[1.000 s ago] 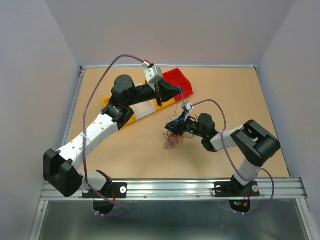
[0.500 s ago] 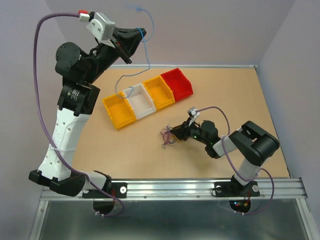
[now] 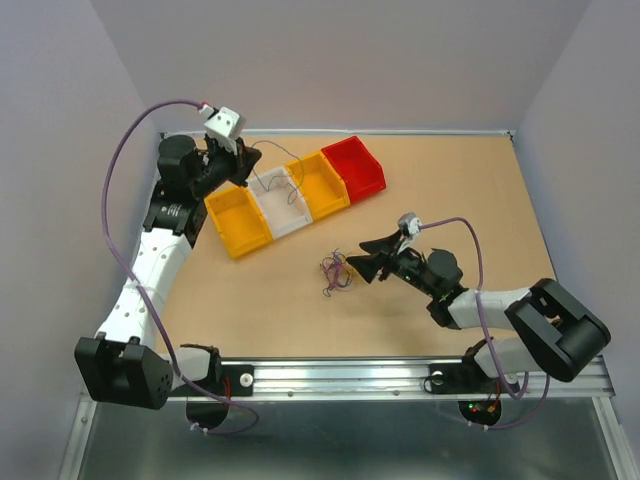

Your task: Untangle the cables

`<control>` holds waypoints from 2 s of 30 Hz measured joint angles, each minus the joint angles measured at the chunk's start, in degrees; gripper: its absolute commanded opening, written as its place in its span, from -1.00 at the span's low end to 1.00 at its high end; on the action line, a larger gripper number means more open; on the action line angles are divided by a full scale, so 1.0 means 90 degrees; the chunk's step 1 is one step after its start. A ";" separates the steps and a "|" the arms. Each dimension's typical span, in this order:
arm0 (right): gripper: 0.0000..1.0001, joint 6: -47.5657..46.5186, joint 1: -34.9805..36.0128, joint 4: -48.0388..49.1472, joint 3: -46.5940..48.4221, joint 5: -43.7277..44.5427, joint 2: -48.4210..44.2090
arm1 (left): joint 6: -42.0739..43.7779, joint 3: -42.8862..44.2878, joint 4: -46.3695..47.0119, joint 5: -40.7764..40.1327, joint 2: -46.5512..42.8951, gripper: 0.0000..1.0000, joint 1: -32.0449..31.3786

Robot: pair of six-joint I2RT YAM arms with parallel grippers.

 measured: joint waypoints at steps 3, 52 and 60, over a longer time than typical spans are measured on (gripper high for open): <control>0.36 -0.0041 0.0000 -0.0262 -0.0058 0.0126 -0.0415 | 0.0364 -0.0784 0.0046 -0.0085 -0.0427 -1.00 0.0029; 0.36 -0.0277 0.0000 -0.1205 -0.0100 0.0454 -0.0641 | 0.1207 -0.1914 0.0527 0.1049 0.1513 -1.00 0.3174; 0.36 -0.0272 0.0000 -0.1202 -0.0095 0.0389 -0.0522 | 0.1341 -0.1851 0.0515 0.0780 0.1574 -1.00 0.2892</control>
